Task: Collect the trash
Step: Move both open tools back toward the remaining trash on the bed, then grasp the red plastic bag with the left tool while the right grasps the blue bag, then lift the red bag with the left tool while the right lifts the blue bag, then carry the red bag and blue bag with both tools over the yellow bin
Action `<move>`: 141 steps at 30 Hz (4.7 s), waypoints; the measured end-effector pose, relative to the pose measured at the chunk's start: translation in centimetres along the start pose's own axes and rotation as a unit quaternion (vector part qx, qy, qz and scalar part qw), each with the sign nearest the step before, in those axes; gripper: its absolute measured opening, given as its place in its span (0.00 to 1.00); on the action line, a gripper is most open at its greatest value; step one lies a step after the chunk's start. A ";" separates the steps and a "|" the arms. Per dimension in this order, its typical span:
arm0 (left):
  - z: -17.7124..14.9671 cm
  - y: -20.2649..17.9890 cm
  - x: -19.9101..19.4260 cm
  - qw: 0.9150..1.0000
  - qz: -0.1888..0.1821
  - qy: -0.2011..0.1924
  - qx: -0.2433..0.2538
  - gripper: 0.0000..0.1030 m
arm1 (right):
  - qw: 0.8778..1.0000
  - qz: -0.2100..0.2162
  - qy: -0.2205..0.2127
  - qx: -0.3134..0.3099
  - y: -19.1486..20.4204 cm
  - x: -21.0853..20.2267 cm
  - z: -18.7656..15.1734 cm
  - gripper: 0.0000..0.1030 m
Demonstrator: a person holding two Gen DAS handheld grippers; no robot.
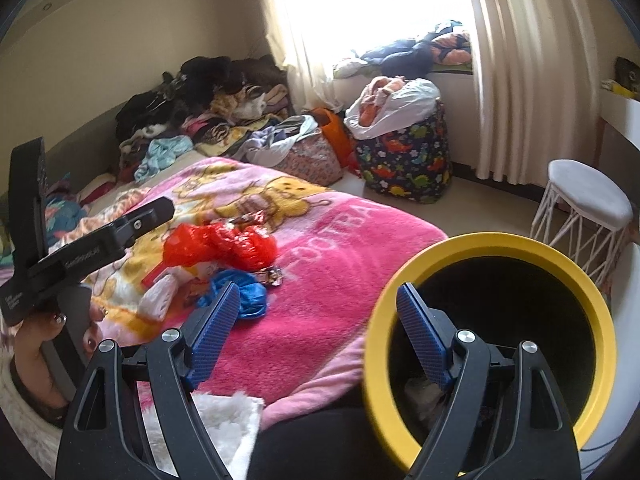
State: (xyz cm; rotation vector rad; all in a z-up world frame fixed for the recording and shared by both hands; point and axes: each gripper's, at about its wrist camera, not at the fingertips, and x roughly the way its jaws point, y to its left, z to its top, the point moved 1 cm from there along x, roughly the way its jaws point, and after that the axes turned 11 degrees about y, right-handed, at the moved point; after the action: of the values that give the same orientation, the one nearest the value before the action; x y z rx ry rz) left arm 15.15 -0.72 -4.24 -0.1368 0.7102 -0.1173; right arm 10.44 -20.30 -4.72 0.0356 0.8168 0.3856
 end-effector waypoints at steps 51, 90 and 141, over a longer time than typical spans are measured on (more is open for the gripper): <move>0.7 5.8 5.5 0.986 -0.053 0.149 -0.048 0.03 | 0.976 0.086 0.198 -0.030 5.8 13.1 1.6 0.12; 7.2 -2.1 -1.5 0.995 -0.082 0.045 -0.023 0.00 | 0.988 0.126 0.083 -0.020 1.5 2.1 2.5 0.11; 5.5 -15.8 -0.5 0.981 -0.168 0.062 0.081 0.00 | 0.991 0.031 -0.012 0.133 -11.1 -6.0 0.1 0.11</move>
State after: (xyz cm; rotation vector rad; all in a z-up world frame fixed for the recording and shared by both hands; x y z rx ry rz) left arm 17.44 -15.76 2.86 -0.0930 0.7946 -0.5089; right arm 10.33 -32.74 -2.39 0.3137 0.8407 0.3333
